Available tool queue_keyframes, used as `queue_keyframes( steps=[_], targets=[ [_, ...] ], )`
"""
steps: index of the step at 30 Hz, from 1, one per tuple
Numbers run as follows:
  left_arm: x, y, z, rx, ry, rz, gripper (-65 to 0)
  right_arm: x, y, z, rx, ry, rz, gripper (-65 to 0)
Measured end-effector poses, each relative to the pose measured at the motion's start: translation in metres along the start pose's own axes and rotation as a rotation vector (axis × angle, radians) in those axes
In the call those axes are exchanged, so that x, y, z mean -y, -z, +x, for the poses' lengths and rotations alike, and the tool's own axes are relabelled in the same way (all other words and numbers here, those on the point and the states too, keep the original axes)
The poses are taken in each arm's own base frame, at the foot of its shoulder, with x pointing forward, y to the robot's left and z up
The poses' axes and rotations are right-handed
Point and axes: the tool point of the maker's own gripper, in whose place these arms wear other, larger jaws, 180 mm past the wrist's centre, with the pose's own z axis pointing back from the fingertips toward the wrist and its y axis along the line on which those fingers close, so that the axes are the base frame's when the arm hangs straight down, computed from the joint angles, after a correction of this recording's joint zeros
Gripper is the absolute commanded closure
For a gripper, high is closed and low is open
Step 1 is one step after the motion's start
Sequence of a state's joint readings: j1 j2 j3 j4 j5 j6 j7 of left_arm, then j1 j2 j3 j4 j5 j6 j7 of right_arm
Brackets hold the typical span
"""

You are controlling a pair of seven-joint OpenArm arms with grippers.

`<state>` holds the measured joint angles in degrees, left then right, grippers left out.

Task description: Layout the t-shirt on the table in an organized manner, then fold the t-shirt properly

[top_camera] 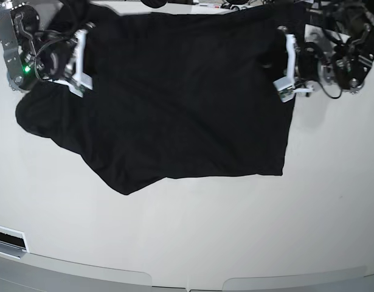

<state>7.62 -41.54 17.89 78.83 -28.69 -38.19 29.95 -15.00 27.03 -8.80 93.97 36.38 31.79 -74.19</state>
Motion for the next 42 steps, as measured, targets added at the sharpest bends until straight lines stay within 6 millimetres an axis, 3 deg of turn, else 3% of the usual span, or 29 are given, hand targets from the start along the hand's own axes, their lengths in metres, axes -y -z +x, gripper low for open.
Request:
queue_keyframes(
  steps=[2, 5, 17, 21, 22, 24, 30, 42],
  targets=[
    [-0.009, -0.008, -0.007, -0.024, 0.002, 0.029, 0.0, -0.011, -0.002, 0.015, 0.055, -0.012, 0.054, 0.0],
    [-0.025, -0.02, -0.012, -0.037, -0.006, 0.088, 0.0, -0.011, -0.012, 0.028, 0.094, -0.053, 0.052, 0.0],
    [-0.047, -0.039, -0.028, -0.106, 0.026, 0.163, 0.0, 0.043, -0.07, 0.116, 0.322, -0.082, -0.166, -1.5],
    [-0.053, -0.04, -0.029, -0.118, 0.053, 0.197, 0.0, 0.087, -0.093, 0.137, 0.44, 0.004, -0.403, -34.7],
    [-0.058, -0.041, -0.028, -0.115, 0.046, 0.225, 0.0, 0.096, -0.099, 0.142, 0.476, 0.027, -0.446, -40.1],
    [-0.071, -0.046, -0.026, -0.11, 0.038, 0.297, 0.0, 0.114, -0.108, 0.147, 0.536, 0.085, -0.524, -41.6],
    [-0.096, -0.06, -0.042, -0.162, 0.017, 0.408, 0.0, 0.132, -0.093, 0.14, 0.494, 0.158, -0.5, -41.5],
    [-0.083, -0.055, -0.052, -0.155, -0.099, 0.313, 0.0, 0.143, -0.029, 0.151, 0.426, 0.294, -0.143, -38.7]
  ],
)
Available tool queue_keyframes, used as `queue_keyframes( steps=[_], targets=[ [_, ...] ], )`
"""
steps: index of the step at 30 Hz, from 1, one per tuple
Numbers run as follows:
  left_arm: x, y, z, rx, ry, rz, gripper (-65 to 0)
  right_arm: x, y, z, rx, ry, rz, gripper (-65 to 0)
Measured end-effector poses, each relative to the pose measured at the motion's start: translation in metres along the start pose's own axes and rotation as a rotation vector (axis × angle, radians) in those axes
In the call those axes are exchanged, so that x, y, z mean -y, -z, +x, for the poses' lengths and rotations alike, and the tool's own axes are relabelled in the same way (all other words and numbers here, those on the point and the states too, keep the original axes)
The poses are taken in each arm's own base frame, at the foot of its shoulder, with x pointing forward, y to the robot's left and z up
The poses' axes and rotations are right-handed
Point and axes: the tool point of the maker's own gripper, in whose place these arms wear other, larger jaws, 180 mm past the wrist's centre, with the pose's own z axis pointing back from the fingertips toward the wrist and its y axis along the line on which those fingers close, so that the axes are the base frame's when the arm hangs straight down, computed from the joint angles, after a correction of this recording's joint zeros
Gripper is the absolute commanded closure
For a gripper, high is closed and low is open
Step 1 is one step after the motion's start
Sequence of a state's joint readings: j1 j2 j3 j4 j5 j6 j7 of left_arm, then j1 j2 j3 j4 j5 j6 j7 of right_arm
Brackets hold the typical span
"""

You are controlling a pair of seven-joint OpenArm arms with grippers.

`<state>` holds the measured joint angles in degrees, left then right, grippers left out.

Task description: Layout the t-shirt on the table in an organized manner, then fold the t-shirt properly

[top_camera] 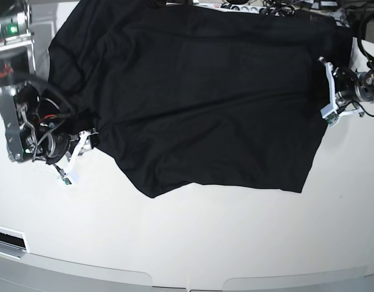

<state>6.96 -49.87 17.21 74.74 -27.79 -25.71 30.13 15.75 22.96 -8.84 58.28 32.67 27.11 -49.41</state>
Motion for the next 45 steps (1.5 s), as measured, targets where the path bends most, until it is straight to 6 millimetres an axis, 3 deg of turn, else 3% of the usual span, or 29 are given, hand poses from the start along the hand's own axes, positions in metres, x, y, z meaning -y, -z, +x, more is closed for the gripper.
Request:
queue_keyframes(
  steps=[3, 4, 6, 9, 13, 16, 21, 31, 38, 39, 43, 44, 45],
  targets=[
    [0.002, 0.0, 0.001, 0.008, -0.033, -0.015, 0.0, -0.011, 0.005, 0.004, 0.003, -0.003, 0.1, -38.1],
    [0.002, -0.001, 0.001, 0.008, -0.045, -0.019, 0.0, -0.02, 0.005, 0.005, 0.007, -0.022, 0.147, -34.5],
    [0.003, -0.001, 0.001, 0.01, -0.06, -0.026, 0.0, -0.035, 0.005, 0.004, 0.02, -0.063, 0.227, -21.9],
    [0.006, -0.001, 0.002, 0.022, -0.09, -0.042, 0.0, -0.04, 0.006, 0.002, 0.017, -0.049, 0.244, 0.0],
    [0.007, -0.001, 0.003, 0.025, -0.102, -0.049, 0.0, -0.042, -0.002, 0.013, 0.009, -0.057, 0.261, 0.0],
    [0.007, -0.001, 0.004, 0.031, -0.102, -0.049, 0.0, -0.053, -0.019, 0.026, 0.009, -0.124, 0.283, 0.0],
    [0.008, -0.001, 0.007, 0.048, -0.107, -0.054, 0.0, -0.098, -0.054, 0.046, 0.11, -0.298, 0.332, 0.0],
    [0.004, -0.002, 0.014, 0.06, -0.101, -0.048, 0.0, -0.187, -0.112, -0.004, 0.224, -0.622, 0.312, 0.0],
    [-0.006, -0.003, 0.03, 0.084, -0.09, -0.032, 0.0, -0.209, -0.109, -0.063, 0.138, -0.568, 0.395, 0.0],
    [-0.007, -0.003, 0.033, 0.089, -0.092, -0.033, 0.0, -0.21, -0.109, -0.068, 0.126, -0.561, 0.401, -1.1],
    [-0.009, -0.004, 0.043, 0.11, -0.112, -0.039, 0.0, -0.212, -0.108, -0.074, 0.117, -0.55, 0.41, -38.4],
    [-0.01, -0.004, 0.045, 0.114, -0.112, -0.038, 0.0, -0.212, -0.108, -0.074, 0.119, -0.55, 0.413, -43.7],
    [-0.01, -0.004, 0.047, 0.117, -0.112, -0.037, 0.0, -0.212, -0.109, -0.073, 0.12, -0.551, 0.412, -44.8]
  ],
)
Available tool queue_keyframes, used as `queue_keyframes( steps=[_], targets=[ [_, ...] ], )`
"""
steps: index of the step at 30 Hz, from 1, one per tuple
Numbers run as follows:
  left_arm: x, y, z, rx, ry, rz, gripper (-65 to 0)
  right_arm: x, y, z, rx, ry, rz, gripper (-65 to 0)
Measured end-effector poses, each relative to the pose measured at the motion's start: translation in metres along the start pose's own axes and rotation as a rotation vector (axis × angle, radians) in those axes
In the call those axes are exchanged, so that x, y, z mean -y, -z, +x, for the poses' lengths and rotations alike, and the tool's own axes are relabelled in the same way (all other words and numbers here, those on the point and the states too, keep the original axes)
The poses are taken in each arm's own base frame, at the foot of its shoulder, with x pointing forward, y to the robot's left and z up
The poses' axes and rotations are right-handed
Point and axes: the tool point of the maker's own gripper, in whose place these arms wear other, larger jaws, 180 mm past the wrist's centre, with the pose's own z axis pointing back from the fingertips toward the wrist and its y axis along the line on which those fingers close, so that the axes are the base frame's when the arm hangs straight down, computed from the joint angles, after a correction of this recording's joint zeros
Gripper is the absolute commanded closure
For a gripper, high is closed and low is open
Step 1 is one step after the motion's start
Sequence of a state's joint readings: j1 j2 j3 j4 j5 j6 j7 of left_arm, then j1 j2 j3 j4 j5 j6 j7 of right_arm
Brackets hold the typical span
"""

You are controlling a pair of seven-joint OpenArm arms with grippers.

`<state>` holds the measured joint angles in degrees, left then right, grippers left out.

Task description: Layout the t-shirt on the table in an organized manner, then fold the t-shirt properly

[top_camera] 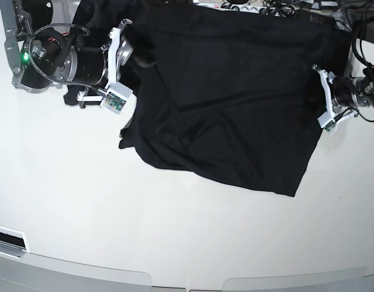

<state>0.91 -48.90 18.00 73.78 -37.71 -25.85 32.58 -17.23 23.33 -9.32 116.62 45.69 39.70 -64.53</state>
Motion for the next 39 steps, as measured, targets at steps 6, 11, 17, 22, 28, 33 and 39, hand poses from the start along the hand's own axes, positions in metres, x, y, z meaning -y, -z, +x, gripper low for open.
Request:
queue_keyframes(
  steps=[6, 11, 17, 22, 28, 33, 39],
  targets=[
    [0.0, 0.001, 0.001, 0.004, -0.002, 0.0, 0.0, 0.007, -0.016, 0.036, 0.071, -0.11, -0.058, -44.5],
    [0.0, 0.001, 0.001, 0.0, -0.003, 0.0, 0.0, 0.065, -0.044, 0.071, 0.164, -0.076, -0.335, -44.5],
    [0.001, 0.001, -0.001, -0.009, -0.007, -0.002, 0.0, 0.127, -0.031, 0.047, 0.146, 0.17, -0.451, -38.5],
    [0.004, 0.003, 0.0, -0.006, -0.01, -0.009, 0.0, 0.156, -0.003, 0.041, 0.153, 0.312, -0.38, -38.7],
    [0.009, 0.007, 0.003, 0.005, -0.013, -0.019, 0.0, 0.179, 0.025, 0.01, 0.111, 0.496, -0.324, -38.8],
    [0.009, 0.006, 0.003, 0.004, -0.013, -0.019, 0.0, 0.179, 0.017, 0.008, 0.221, 0.568, -0.207, -38.7],
    [0.009, 0.006, 0.003, 0.008, -0.013, -0.019, 0.0, 0.169, 0.022, 0.007, 0.246, 0.586, -0.125, -38.7]
  ],
)
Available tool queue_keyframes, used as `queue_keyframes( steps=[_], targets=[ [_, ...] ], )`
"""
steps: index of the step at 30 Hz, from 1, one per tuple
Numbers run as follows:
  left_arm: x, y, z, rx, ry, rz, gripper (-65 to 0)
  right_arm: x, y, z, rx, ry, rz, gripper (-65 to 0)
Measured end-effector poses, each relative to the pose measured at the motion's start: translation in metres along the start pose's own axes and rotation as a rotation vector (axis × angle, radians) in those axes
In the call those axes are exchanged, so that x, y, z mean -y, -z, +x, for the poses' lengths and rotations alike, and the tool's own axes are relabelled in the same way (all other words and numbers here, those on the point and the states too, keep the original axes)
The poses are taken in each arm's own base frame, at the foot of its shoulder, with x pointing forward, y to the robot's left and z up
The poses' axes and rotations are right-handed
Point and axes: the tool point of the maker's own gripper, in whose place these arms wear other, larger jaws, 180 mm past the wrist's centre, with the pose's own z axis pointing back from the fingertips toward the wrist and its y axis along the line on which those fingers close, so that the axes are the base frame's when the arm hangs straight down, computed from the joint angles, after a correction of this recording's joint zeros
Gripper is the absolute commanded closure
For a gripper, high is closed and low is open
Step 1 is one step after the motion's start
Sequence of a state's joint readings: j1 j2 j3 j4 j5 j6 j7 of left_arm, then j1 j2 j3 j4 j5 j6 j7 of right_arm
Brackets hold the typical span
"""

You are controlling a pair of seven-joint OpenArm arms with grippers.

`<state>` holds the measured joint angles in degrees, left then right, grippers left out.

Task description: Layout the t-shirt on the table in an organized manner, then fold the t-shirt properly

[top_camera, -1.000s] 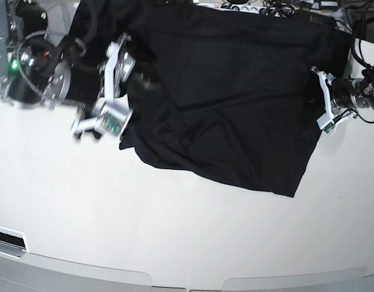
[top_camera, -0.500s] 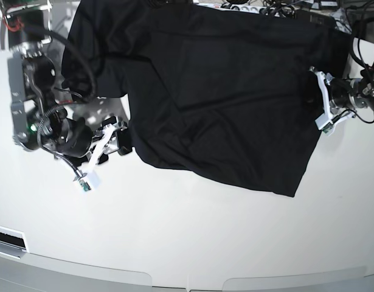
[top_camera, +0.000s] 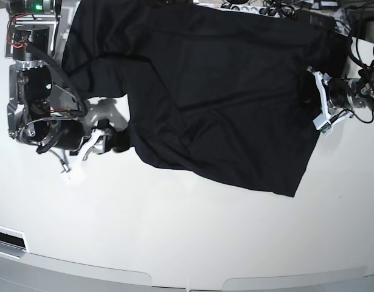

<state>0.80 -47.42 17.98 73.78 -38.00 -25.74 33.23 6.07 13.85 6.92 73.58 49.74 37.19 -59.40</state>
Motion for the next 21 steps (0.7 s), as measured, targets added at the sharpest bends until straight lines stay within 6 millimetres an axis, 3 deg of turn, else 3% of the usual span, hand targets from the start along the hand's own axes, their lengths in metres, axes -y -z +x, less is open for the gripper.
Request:
queue_keyframes(
  steps=[9, 18, 21],
  targets=[
    [0.003, 0.002, 0.001, 0.005, -0.003, -0.005, 0.0, -0.005, 0.011, -0.006, 0.009, 0.029, 0.03, -38.2],
    [0.004, 0.003, 0.002, 0.007, -0.004, -0.008, 0.0, -0.007, 0.011, -0.001, 0.028, 0.008, 0.039, -2.9],
    [0.004, 0.003, 0.002, 0.007, -0.004, -0.007, 0.0, -0.007, 0.011, 0.002, 0.032, 0.003, 0.039, 0.0]
  ],
)
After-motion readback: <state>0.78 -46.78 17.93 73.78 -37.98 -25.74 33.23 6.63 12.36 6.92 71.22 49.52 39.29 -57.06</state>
